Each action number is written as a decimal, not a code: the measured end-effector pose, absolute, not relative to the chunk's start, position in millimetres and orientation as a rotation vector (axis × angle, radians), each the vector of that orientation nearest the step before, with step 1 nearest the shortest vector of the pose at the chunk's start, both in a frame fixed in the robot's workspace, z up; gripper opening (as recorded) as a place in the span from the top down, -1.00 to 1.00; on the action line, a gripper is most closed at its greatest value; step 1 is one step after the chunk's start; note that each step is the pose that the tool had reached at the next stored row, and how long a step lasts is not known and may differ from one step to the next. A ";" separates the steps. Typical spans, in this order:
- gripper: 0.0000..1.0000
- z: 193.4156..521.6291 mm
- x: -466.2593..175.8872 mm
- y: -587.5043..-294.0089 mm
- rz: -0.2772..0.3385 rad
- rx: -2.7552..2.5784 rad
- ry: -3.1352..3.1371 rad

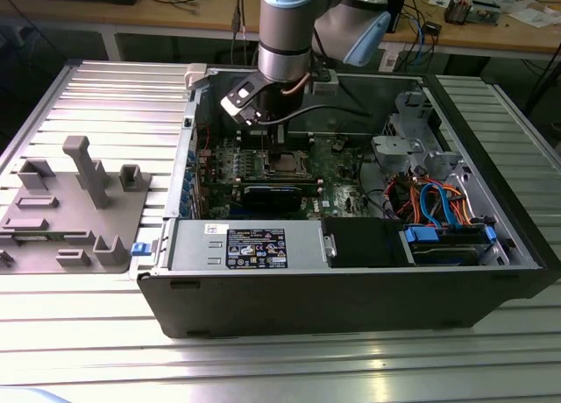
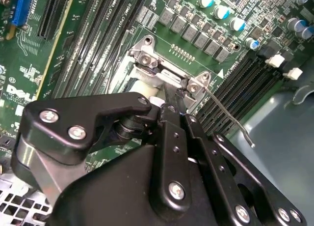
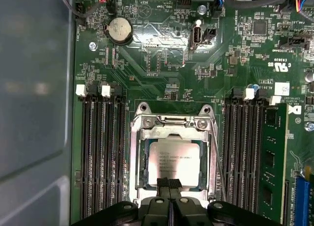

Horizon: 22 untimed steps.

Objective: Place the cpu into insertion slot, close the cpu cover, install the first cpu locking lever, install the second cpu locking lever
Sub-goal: 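Close the cpu cover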

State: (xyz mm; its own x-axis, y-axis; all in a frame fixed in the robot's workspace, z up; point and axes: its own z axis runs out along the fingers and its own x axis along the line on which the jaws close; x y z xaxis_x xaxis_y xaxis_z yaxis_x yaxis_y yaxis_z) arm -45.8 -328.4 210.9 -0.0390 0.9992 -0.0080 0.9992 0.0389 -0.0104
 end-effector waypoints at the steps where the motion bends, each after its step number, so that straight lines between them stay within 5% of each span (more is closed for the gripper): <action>1: 0.79 210.4 -45.9 -328.4 0.021 -2.177 -2.263; 22: 0.79 210.1 -30.8 -328.7 0.038 -2.131 -2.321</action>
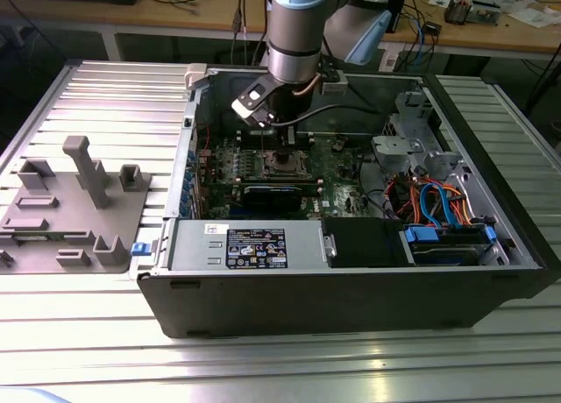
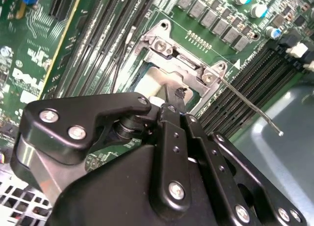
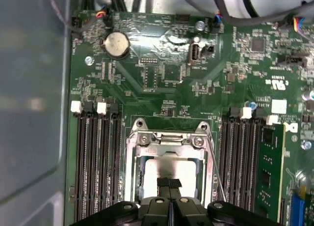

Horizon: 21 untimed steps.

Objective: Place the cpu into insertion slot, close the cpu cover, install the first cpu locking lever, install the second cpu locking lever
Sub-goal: 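Close the cpu cover, then install the first cpu locking lever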

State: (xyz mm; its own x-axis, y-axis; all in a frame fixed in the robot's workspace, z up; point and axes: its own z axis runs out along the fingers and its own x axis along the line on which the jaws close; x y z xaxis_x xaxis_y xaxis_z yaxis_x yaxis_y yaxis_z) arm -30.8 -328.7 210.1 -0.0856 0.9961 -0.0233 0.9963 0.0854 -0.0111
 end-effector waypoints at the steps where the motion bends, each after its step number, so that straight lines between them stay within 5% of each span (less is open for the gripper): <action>1: 0.79 210.0 -29.8 -328.7 -0.038 2.114 2.310; 21: 0.79 214.1 -27.1 -328.6 -0.041 2.151 2.274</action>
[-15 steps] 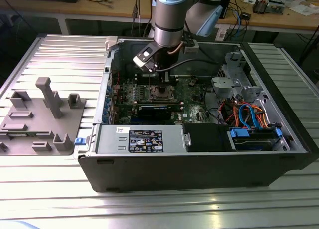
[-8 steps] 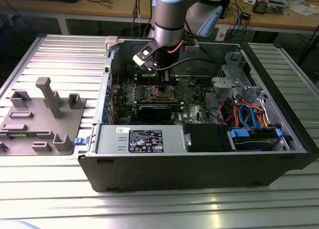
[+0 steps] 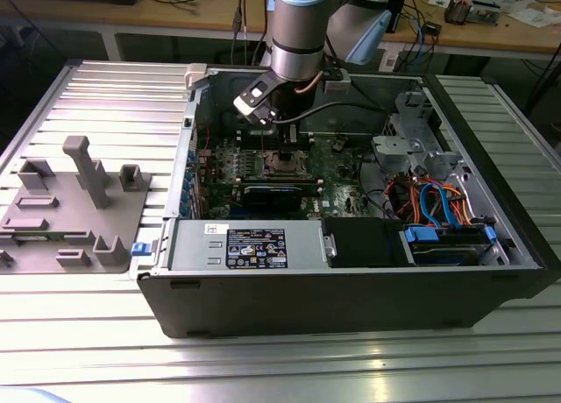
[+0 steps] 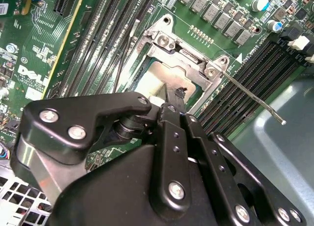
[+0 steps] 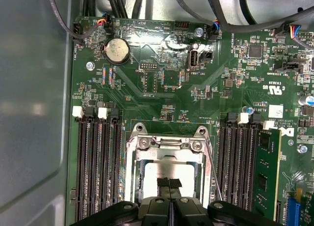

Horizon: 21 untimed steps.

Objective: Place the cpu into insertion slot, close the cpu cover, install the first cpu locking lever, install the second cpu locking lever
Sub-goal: 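Install the first cpu locking lever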

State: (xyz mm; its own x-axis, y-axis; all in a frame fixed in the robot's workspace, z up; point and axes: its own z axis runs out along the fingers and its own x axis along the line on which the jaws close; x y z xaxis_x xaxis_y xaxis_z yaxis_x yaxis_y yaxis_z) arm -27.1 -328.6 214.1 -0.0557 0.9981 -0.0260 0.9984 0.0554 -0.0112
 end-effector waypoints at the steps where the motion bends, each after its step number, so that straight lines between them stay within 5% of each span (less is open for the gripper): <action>1: 0.79 214.1 -27.2 -328.6 -0.041 2.151 2.274; 21: 0.79 254.8 -27.1 -328.7 -0.040 2.092 2.327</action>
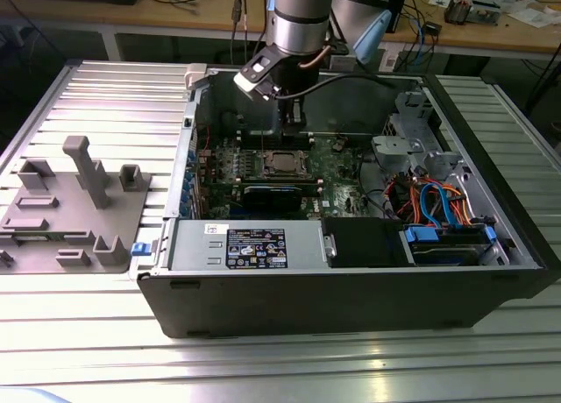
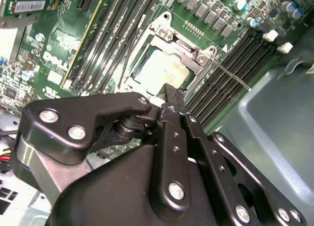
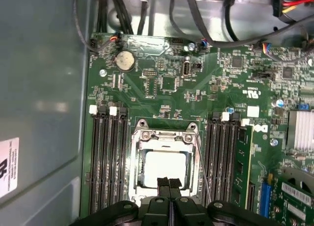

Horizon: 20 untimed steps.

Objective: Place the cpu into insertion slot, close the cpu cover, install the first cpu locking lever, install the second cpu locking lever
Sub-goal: 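Install the first cpu locking lever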

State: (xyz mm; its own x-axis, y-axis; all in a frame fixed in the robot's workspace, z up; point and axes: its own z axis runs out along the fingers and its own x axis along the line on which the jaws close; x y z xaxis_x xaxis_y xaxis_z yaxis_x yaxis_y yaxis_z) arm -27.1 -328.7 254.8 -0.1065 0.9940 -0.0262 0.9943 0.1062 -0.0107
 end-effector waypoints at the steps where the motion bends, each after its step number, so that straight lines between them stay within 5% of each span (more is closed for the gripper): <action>1: 0.79 254.8 -27.1 -328.7 -0.040 2.066 2.350; 20: 0.79 253.9 -27.1 -328.6 -0.033 1.325 2.827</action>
